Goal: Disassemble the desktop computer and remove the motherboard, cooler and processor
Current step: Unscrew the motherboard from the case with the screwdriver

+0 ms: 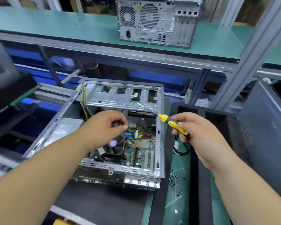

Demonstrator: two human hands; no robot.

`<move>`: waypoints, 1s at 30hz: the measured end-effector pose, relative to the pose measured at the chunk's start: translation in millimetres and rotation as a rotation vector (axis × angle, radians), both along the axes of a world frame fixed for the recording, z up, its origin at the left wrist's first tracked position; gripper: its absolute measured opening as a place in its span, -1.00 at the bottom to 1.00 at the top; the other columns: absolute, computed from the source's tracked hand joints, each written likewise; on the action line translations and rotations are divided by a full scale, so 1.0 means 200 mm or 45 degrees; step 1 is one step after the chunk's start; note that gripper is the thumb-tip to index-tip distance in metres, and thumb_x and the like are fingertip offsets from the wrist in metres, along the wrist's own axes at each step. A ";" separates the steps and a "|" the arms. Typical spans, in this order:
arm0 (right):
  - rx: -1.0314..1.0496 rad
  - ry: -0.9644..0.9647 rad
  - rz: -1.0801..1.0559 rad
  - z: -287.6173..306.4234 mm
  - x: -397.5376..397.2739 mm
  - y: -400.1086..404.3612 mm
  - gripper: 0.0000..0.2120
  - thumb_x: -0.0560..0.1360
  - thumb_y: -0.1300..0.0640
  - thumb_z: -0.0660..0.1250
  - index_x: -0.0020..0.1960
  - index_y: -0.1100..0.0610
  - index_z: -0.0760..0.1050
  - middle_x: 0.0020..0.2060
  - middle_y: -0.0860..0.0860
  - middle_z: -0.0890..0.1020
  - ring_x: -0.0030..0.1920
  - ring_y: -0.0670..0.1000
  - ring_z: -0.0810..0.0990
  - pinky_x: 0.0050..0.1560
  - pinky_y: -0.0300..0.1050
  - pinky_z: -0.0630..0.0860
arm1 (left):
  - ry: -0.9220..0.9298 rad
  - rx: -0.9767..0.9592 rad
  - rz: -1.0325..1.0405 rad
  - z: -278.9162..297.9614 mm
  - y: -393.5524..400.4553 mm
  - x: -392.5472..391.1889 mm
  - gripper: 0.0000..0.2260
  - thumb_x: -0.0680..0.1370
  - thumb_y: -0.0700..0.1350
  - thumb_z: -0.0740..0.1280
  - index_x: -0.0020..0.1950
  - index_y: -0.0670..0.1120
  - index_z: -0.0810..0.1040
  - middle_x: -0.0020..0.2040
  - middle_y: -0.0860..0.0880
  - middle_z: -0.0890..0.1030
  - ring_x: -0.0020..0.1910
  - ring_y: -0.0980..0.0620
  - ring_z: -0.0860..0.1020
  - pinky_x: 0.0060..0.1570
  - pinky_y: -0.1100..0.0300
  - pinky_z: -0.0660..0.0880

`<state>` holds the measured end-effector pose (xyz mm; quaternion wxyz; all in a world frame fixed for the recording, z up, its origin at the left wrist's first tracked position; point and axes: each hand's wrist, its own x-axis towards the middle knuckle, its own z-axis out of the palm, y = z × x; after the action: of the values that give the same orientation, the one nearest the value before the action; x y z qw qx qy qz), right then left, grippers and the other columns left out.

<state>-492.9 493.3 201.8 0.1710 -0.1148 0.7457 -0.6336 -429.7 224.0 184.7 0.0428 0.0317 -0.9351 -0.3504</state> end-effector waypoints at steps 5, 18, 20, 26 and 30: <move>0.301 0.177 0.109 -0.02 0.02 -0.22 -0.93 0.51 0.00 0.38 -0.03 -0.14 0.53 -0.25 -0.13 0.63 -0.33 -0.11 0.52 -0.22 -0.10 0.40 | -0.052 -0.242 0.111 -0.02 -0.30 0.09 -0.86 0.47 -0.05 0.45 -0.13 0.08 0.48 -0.17 0.09 0.54 -0.18 0.18 0.50 -0.20 0.41 0.39; 0.660 0.555 0.154 0.02 0.00 -0.85 -0.88 0.44 -0.11 0.43 -0.15 -0.11 0.53 -0.32 -0.15 0.56 -0.33 -0.12 0.50 -0.36 -0.16 0.39 | -0.083 -0.310 -0.049 -0.11 -0.72 -0.09 -0.95 0.53 -0.06 0.35 -0.05 0.10 0.58 -0.09 0.16 0.57 -0.09 0.14 0.54 0.03 0.09 0.52; 0.751 0.622 0.184 -0.01 -0.01 -0.95 -0.88 0.45 -0.13 0.40 -0.15 -0.12 0.50 -0.36 -0.11 0.53 -0.33 -0.12 0.48 -0.38 -0.14 0.35 | -0.115 -0.338 -0.103 -0.11 -0.72 -0.15 -0.92 0.54 -0.06 0.33 -0.03 0.11 0.58 -0.10 0.17 0.55 -0.07 0.11 0.53 0.01 0.12 0.51; 1.008 0.776 0.320 -0.12 -0.06 -1.17 -0.84 0.48 -0.09 0.38 -0.09 -0.06 0.44 -0.38 -0.10 0.45 -0.31 -0.02 0.45 -0.36 -0.12 0.32 | -0.336 -0.523 -0.175 -0.13 -0.73 -0.26 -0.80 0.53 -0.06 0.23 0.05 0.11 0.61 -0.06 0.09 0.60 -0.01 -0.01 0.56 -0.08 0.11 0.51; 1.127 0.786 0.420 -0.20 -0.08 -1.23 -0.84 0.52 -0.08 0.35 -0.01 -0.04 0.44 -0.35 -0.11 0.42 -0.24 0.04 0.46 -0.30 -0.07 0.28 | -0.358 -0.631 -0.184 -0.18 -0.72 -0.27 -0.76 0.54 -0.04 0.16 0.12 0.09 0.57 0.02 0.03 0.62 -0.02 -0.04 0.56 -0.09 0.10 0.51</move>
<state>-509.5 248.3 161.1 0.0735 -0.3270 0.9281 -0.1622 -483.8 79.2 149.6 -0.1059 0.0018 -0.9887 -0.1057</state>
